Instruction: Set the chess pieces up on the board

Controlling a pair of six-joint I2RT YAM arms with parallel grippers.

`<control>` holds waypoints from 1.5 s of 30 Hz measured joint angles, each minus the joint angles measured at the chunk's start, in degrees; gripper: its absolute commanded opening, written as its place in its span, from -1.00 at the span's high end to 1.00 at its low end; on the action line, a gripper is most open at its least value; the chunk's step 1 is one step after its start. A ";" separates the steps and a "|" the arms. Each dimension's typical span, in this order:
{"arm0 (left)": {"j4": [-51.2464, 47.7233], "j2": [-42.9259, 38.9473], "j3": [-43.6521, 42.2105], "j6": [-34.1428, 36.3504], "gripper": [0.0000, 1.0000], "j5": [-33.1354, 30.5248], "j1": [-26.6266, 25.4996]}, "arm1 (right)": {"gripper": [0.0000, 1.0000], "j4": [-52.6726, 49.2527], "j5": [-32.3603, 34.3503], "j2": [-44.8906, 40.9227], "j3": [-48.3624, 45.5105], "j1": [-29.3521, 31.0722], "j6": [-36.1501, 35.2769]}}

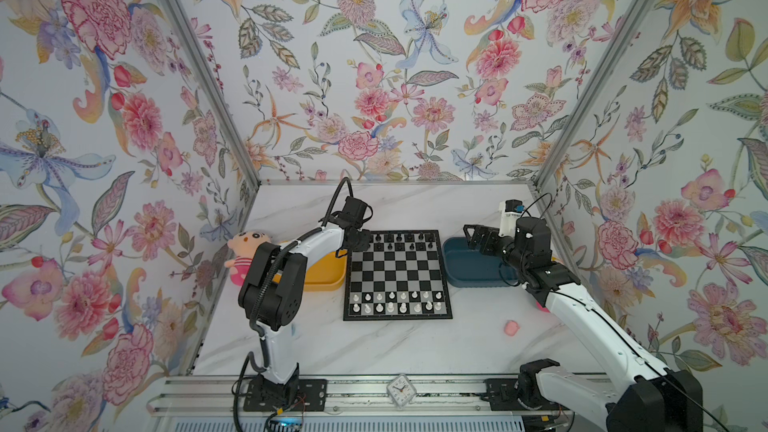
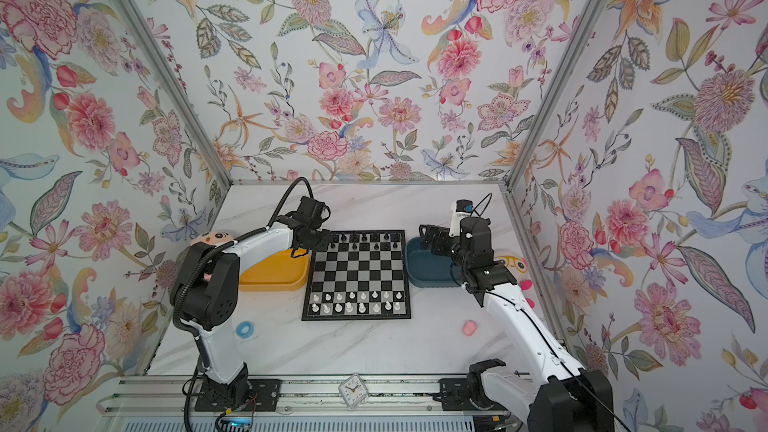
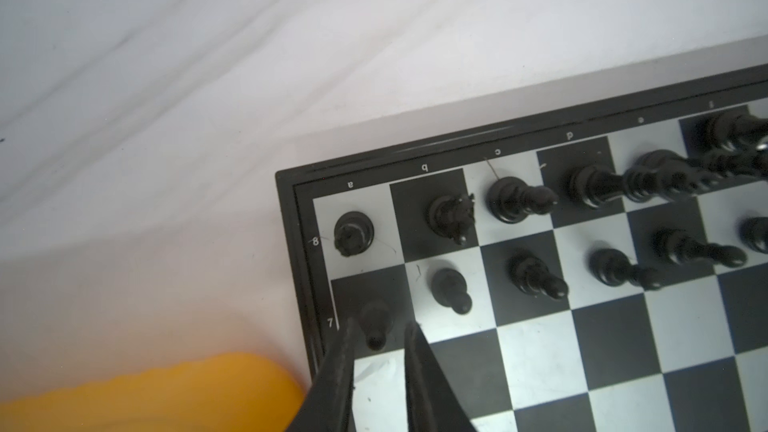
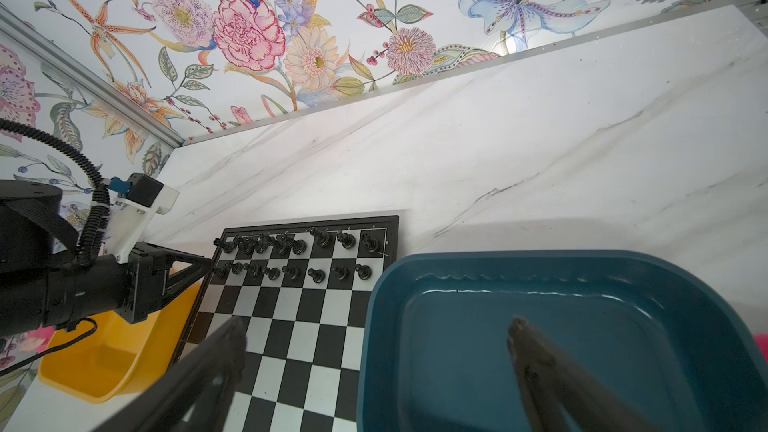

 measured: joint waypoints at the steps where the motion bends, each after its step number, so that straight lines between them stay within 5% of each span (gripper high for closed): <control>1: -0.20 -0.42 0.00 0.00 0.49 -0.02 -0.02 | -0.98 0.00 0.00 0.00 0.00 0.00 0.00; 11: -0.46 -7.26 0.74 0.44 0.49 -0.72 -0.96 | -0.98 -0.24 -0.20 -0.42 0.00 0.00 -0.02; 22: 14.71 -33.44 -8.41 2.56 0.26 -2.03 -1.90 | -0.98 -0.33 -1.31 -1.25 0.00 0.00 -0.09; 30: 26.67 -46.51 -22.71 7.52 -0.98 -10.97 -1.95 | -0.98 -0.28 -0.76 -1.25 0.22 0.00 -2.21; 38: 46.64 -54.90 -42.86 18.82 -0.99 -30.23 -1.95 | -0.98 9.16 8.37 -2.51 -3.52 0.00 -10.03; 45: 72.08 -55.98 -66.55 28.15 -0.99 -35.87 2.29 | -0.98 22.71 13.92 -0.76 -13.57 -0.02 -19.39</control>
